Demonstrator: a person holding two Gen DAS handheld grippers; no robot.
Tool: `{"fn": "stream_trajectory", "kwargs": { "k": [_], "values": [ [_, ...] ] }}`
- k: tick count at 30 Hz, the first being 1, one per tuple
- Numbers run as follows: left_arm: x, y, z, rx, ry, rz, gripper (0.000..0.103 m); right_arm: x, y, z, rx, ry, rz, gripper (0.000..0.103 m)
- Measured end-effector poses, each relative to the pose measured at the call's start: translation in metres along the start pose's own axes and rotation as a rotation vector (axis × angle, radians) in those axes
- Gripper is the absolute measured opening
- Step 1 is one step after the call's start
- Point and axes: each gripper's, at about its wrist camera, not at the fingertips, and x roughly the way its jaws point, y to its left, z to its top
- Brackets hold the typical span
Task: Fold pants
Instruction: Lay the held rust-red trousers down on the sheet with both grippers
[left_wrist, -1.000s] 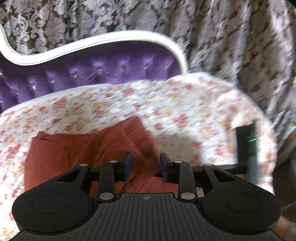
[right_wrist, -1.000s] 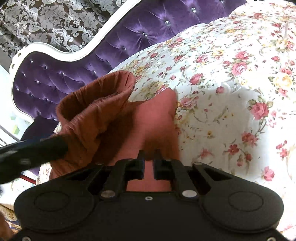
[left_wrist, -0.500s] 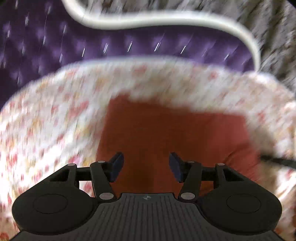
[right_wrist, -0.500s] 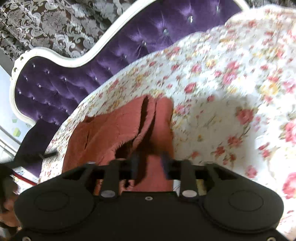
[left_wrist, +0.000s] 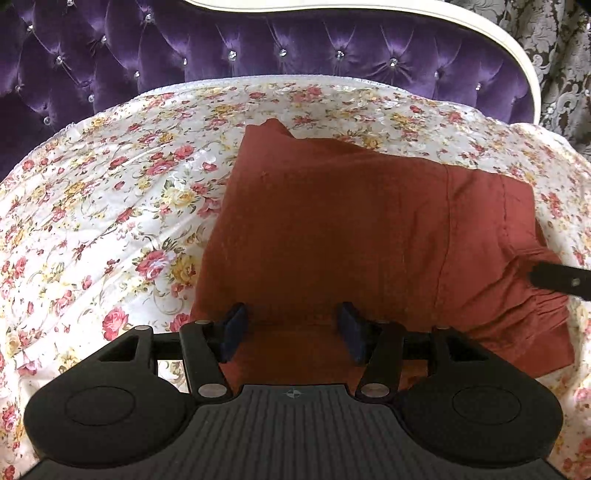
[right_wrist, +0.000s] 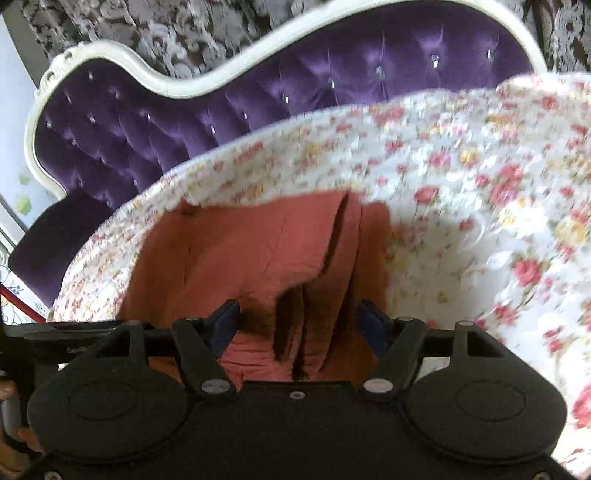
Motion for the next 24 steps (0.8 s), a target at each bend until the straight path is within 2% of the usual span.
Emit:
{"fn": "stream_trajectory", "kwargs": {
  "k": [4,5,6,7,8,11,14,16,18,19,22,23,24],
  "values": [
    [-0.003,-0.001,-0.003,0.003,-0.013,-0.003,0.054,0.006,0.0,0.002,0.021,-0.003,0.025,0.074],
    [-0.004,-0.001,-0.003,0.0,-0.017,-0.007,0.054,0.008,0.001,0.003,0.023,-0.004,0.043,0.064],
    [-0.005,0.0,-0.003,-0.004,-0.021,-0.013,0.054,0.013,0.002,0.005,0.038,0.012,0.068,0.043],
    [-0.006,0.002,-0.003,-0.01,-0.024,-0.019,0.053,0.016,0.004,0.006,0.052,0.024,0.08,0.037],
    [-0.009,0.005,-0.001,-0.018,-0.027,-0.026,0.053,0.014,0.012,0.008,0.028,0.008,0.068,0.025],
    [-0.027,0.016,0.008,-0.049,-0.083,0.001,0.053,-0.016,0.057,0.011,-0.168,-0.112,0.002,0.023],
    [-0.042,0.022,0.017,-0.066,-0.138,0.002,0.054,-0.042,0.074,0.01,-0.232,-0.171,-0.052,0.023],
    [-0.038,0.022,0.021,-0.062,-0.123,0.005,0.054,-0.035,0.066,0.005,-0.231,-0.139,-0.14,0.023],
    [-0.023,0.018,0.021,-0.039,-0.088,0.031,0.054,-0.011,0.048,-0.001,-0.21,-0.042,-0.218,0.024],
    [-0.014,0.015,0.02,-0.027,-0.064,0.055,0.054,0.001,0.035,-0.005,-0.17,0.001,-0.233,0.026],
    [0.007,0.014,0.011,-0.008,-0.021,0.068,0.056,-0.005,0.024,-0.001,-0.089,-0.008,-0.184,0.029],
    [0.009,0.017,0.009,-0.017,-0.026,0.06,0.056,-0.007,0.024,0.001,-0.085,-0.008,-0.191,0.032],
    [0.008,0.02,0.008,-0.025,-0.029,0.051,0.056,-0.01,0.026,0.005,-0.078,-0.016,-0.212,0.042]
  ]
}}
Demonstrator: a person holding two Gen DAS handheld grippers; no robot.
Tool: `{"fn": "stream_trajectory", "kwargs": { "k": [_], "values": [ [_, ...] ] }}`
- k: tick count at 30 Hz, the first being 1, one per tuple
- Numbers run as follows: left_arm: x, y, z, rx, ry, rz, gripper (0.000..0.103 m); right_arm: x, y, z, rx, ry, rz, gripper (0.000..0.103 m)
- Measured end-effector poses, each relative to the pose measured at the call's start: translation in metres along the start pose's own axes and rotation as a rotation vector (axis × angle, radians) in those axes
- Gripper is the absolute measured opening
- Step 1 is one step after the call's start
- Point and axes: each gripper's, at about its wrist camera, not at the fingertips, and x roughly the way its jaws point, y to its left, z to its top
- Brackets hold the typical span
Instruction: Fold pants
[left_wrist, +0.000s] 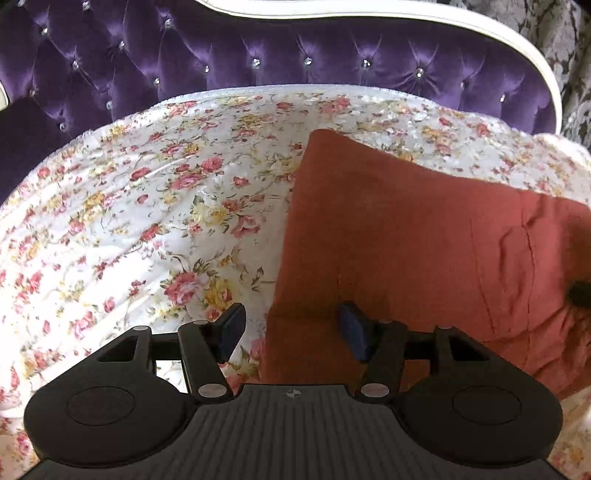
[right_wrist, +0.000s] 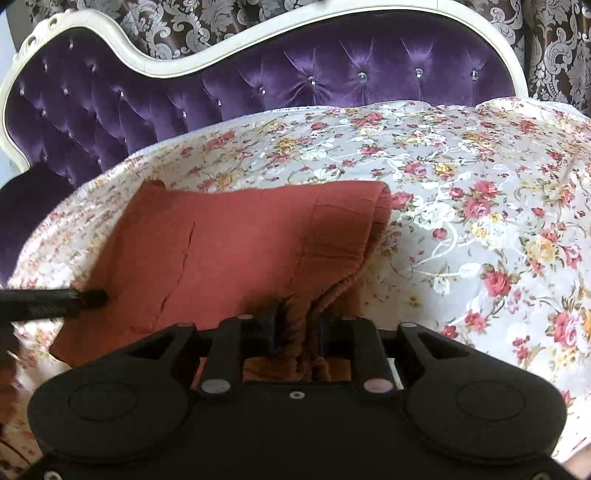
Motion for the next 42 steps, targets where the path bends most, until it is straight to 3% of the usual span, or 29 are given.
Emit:
{"fn": "stream_trajectory", "kwargs": {
  "k": [2,4,7,13,21,24,30,34,38,42],
  "values": [
    [0.0,0.006,0.0,-0.005,0.003,-0.017,0.056,-0.015,0.001,0.005,0.014,-0.068,-0.097,0.052],
    [-0.001,0.007,-0.001,-0.009,-0.002,-0.024,0.057,-0.031,0.007,0.011,-0.008,-0.153,-0.148,0.052],
    [-0.001,0.003,-0.003,0.001,-0.014,-0.011,0.057,-0.041,0.019,0.031,-0.055,-0.197,-0.063,0.056],
    [-0.009,-0.008,-0.012,0.052,-0.038,0.035,0.057,0.013,0.064,0.076,-0.175,-0.12,0.204,0.057],
    [-0.01,-0.004,-0.016,0.016,-0.051,0.002,0.058,0.104,0.138,0.101,-0.423,-0.007,0.37,0.057],
    [-0.01,0.0,-0.016,0.0,-0.05,-0.019,0.058,0.13,0.148,0.107,-0.48,0.035,0.396,0.057],
    [-0.009,0.002,-0.017,0.008,-0.05,-0.037,0.058,0.156,0.151,0.113,-0.514,0.162,0.551,0.056],
    [-0.011,-0.005,-0.021,0.047,-0.072,-0.013,0.059,0.177,0.157,0.115,-0.453,0.165,0.567,0.053],
    [-0.014,-0.015,-0.023,0.087,-0.086,0.03,0.058,0.195,0.161,0.119,-0.379,0.126,0.513,0.051],
    [-0.014,-0.015,-0.021,0.089,-0.084,0.031,0.058,0.176,0.147,0.131,-0.313,0.057,0.44,0.05]
  ]
}}
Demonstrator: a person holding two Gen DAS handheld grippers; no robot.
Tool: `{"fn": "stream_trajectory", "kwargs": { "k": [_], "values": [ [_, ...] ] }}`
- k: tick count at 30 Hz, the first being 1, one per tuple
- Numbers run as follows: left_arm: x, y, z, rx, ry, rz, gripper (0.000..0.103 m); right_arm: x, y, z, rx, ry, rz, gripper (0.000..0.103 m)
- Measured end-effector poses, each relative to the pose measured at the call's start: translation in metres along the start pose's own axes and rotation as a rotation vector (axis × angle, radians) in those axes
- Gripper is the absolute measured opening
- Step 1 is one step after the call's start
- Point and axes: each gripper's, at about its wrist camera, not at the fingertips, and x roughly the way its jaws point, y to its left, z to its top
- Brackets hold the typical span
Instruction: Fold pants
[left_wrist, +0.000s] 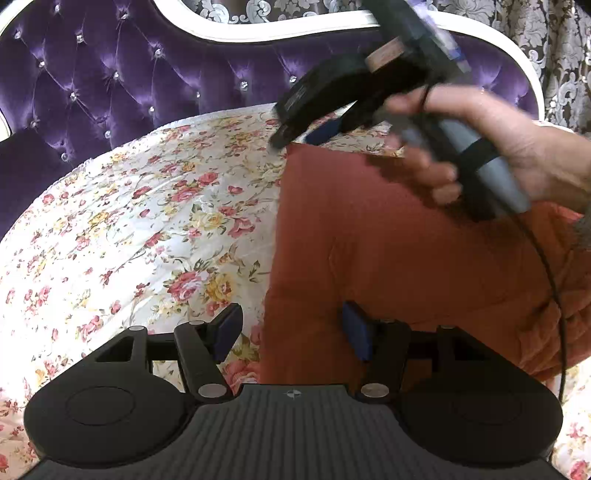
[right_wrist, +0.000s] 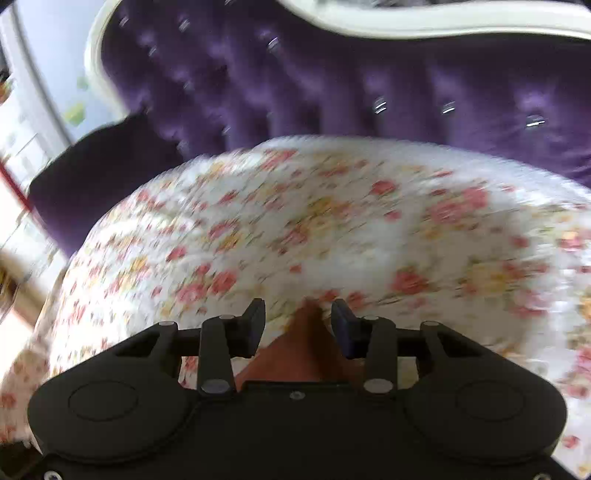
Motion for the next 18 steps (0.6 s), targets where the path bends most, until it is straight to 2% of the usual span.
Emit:
{"fn": "stream_trajectory", "kwargs": {
  "k": [5,8,10,12,15,16,17,18],
  "values": [
    [0.001,0.005,0.004,-0.013,0.026,-0.017,0.058,-0.076,0.012,-0.014,-0.076,-0.041,-0.164,0.051],
    [0.001,0.005,0.005,-0.002,0.027,-0.011,0.059,-0.117,0.02,-0.053,-0.136,-0.04,-0.309,0.05],
    [0.002,0.003,0.005,0.011,0.025,-0.002,0.06,-0.139,0.024,-0.088,-0.175,-0.038,-0.441,0.051],
    [0.002,0.0,0.005,0.027,0.024,0.011,0.061,-0.153,0.022,-0.121,-0.167,-0.016,-0.535,0.055],
    [0.003,-0.004,0.005,0.052,0.021,0.033,0.062,-0.17,0.011,-0.164,-0.072,0.026,-0.573,0.061],
    [0.003,-0.005,0.005,0.056,0.022,0.038,0.064,-0.179,0.009,-0.177,-0.046,-0.008,-0.58,0.065],
    [0.003,-0.005,0.005,0.058,0.023,0.043,0.064,-0.186,0.007,-0.183,-0.016,-0.023,-0.593,0.075],
    [0.003,-0.005,0.005,0.058,0.025,0.046,0.065,-0.191,0.004,-0.186,0.026,-0.025,-0.592,0.08]
  ]
}}
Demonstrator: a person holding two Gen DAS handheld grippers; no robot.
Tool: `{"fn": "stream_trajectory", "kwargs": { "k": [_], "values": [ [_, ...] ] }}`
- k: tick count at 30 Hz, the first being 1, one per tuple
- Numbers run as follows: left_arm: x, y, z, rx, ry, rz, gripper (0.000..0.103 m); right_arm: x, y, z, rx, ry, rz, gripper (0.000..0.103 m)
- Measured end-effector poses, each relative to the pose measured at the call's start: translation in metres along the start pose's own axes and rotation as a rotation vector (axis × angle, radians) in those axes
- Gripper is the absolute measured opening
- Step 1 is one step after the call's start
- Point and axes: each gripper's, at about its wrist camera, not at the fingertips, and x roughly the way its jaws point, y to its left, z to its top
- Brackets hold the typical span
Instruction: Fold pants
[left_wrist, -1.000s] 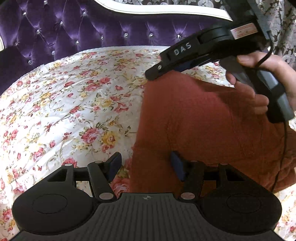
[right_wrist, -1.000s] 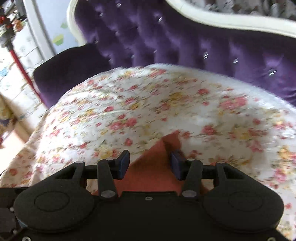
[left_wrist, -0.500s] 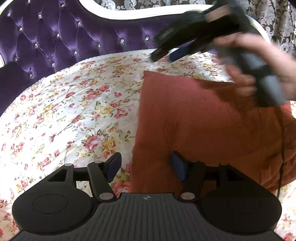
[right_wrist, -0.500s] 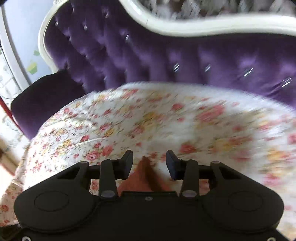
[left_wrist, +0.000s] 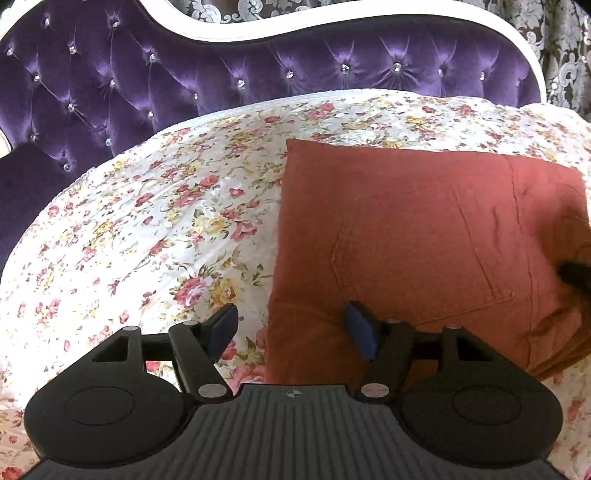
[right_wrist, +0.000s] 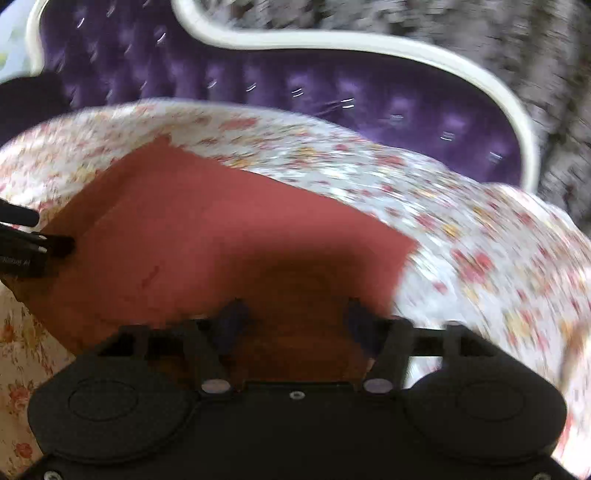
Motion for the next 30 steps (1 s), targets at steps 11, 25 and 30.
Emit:
{"fn": "stream_trajectory", "kwargs": {
  "k": [11,25,30],
  "values": [
    [0.008,0.01,0.011,-0.002,0.053,-0.04,0.07,0.019,-0.036,-0.007,0.25,0.02,0.169,0.088],
    [0.042,0.02,0.035,-0.123,0.091,-0.237,0.059,0.029,-0.055,-0.002,0.356,-0.031,0.332,0.052],
    [0.02,0.001,0.044,-0.112,0.049,-0.136,0.016,0.008,-0.037,0.009,0.214,-0.092,0.291,0.033]
  ]
}}
